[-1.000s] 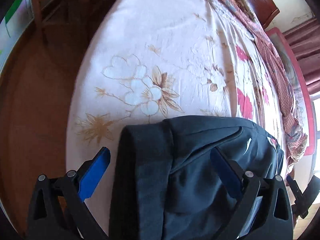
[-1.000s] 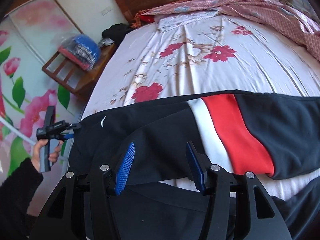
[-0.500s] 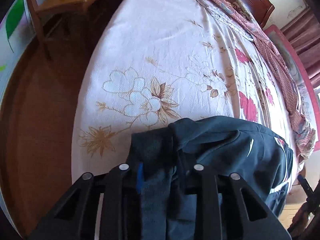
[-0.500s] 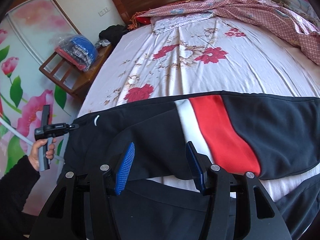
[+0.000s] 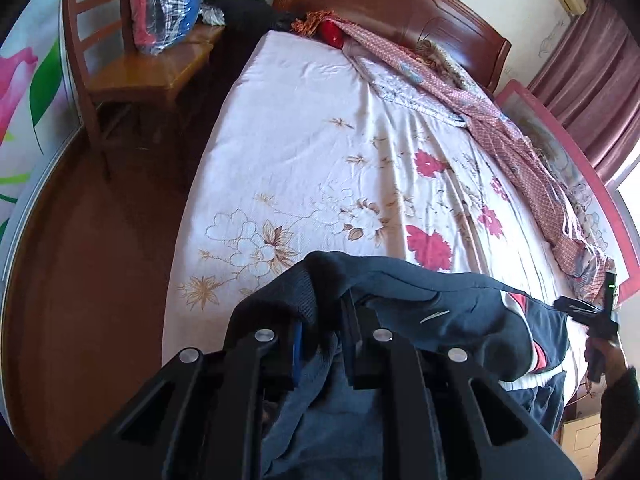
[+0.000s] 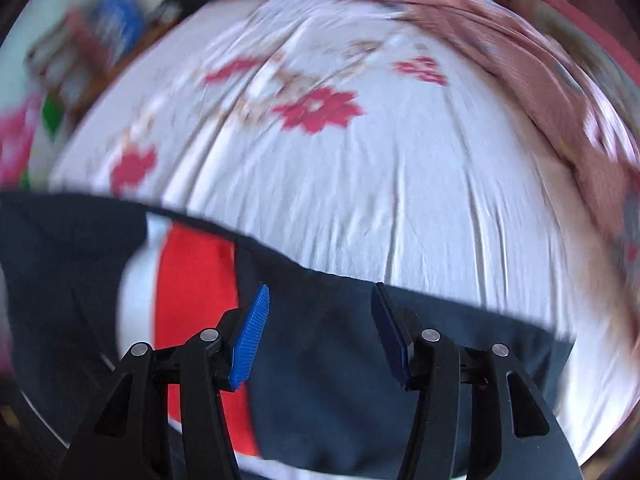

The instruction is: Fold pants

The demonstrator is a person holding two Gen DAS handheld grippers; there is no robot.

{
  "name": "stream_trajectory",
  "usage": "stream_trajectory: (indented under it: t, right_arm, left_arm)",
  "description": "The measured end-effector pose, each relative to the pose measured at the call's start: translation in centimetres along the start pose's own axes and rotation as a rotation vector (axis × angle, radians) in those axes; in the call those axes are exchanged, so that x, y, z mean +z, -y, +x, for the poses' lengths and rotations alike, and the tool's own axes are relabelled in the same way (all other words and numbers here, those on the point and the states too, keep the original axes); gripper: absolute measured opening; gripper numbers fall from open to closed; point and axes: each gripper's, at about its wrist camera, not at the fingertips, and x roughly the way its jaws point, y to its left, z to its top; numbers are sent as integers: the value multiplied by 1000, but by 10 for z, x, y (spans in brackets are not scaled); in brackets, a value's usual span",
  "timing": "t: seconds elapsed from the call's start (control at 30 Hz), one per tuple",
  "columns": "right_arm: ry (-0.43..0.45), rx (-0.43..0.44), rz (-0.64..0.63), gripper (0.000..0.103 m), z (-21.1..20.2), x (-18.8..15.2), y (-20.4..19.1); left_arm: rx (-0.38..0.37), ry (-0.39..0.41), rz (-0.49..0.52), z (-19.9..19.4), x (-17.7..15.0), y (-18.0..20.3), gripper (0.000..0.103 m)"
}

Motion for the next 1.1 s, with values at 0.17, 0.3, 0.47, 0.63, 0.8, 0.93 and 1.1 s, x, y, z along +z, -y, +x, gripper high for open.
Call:
stream_trajectory:
  t: [0.17, 0.3, 0.47, 0.63, 0.8, 0.93, 1.1]
  right_arm:
    - [-55, 144, -254, 53, 24, 24, -24]
    - [-164, 224, -353, 53, 46, 44, -37]
    - [-283, 288, -371, 53, 73, 55, -38]
    - [-401, 301, -407, 28, 95, 43, -45]
    - [-324, 186, -484, 6, 61, 28, -61]
    - [-197, 37, -526, 6, -1, 7, -79]
    - [-33, -77, -530, 6, -89, -42, -98]
  left_arm:
    - [3, 1, 24, -11, -3, 11, 15]
    - [36, 0, 58, -10, -5, 17, 16]
    - [68, -17, 85, -7, -3, 22, 16]
    - [92, -18, 109, -9, -1, 27, 17]
    - [108, -14, 109, -14, -1, 29, 17]
    - [113, 33, 96, -36, -5, 30, 18]
    - [129, 131, 125, -87, -32, 33, 18]
